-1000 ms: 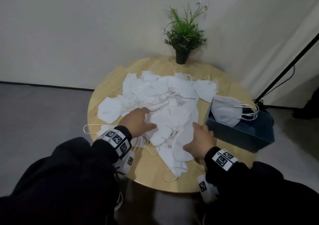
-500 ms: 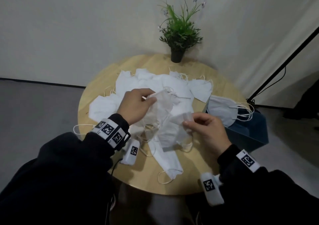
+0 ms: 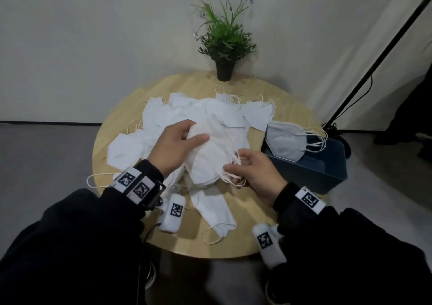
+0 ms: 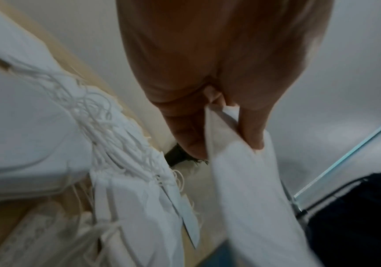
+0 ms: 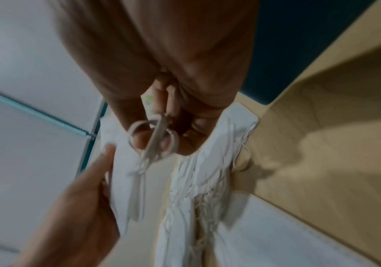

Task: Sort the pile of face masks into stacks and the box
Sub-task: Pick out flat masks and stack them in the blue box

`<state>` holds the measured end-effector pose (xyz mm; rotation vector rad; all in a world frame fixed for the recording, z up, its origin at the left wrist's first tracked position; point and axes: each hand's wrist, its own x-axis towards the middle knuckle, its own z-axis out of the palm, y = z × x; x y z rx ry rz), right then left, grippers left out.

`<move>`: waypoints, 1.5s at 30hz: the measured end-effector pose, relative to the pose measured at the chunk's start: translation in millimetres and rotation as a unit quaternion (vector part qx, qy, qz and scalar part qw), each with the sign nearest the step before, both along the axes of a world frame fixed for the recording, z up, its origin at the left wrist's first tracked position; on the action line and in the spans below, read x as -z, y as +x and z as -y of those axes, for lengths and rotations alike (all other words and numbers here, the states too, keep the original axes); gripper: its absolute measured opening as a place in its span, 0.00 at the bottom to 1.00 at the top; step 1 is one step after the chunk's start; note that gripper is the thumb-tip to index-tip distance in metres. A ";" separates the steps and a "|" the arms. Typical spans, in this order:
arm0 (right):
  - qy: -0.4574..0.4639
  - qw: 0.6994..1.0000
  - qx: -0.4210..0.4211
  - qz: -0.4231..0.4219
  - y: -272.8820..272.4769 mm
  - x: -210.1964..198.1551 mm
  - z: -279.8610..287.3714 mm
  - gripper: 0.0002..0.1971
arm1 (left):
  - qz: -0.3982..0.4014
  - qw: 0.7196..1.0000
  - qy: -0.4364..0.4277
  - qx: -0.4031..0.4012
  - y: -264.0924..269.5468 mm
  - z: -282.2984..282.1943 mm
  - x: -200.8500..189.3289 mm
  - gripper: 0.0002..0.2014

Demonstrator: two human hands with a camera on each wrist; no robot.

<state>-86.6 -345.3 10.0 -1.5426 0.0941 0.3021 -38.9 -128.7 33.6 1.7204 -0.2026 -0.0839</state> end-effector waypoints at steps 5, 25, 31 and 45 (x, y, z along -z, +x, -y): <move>0.161 0.982 0.051 -0.083 9.1 -10.9 15.4 0.08 | -0.012 1.000 0.017 -0.021 8.0 -20.0 -1.0 0.07; -0.059 0.980 0.119 0.150 13.8 -37.2 71.0 0.03 | 0.193 0.928 0.309 0.081 10.3 30.8 -68.8 0.11; 0.026 0.930 0.290 0.225 17.0 -54.8 130.7 0.04 | 0.329 0.877 0.346 0.050 43.4 103.0 -105.5 0.10; -0.349 0.892 0.277 0.083 30.0 -13.0 217.1 0.04 | 0.200 0.879 0.425 0.083 65.6 202.8 12.9 0.14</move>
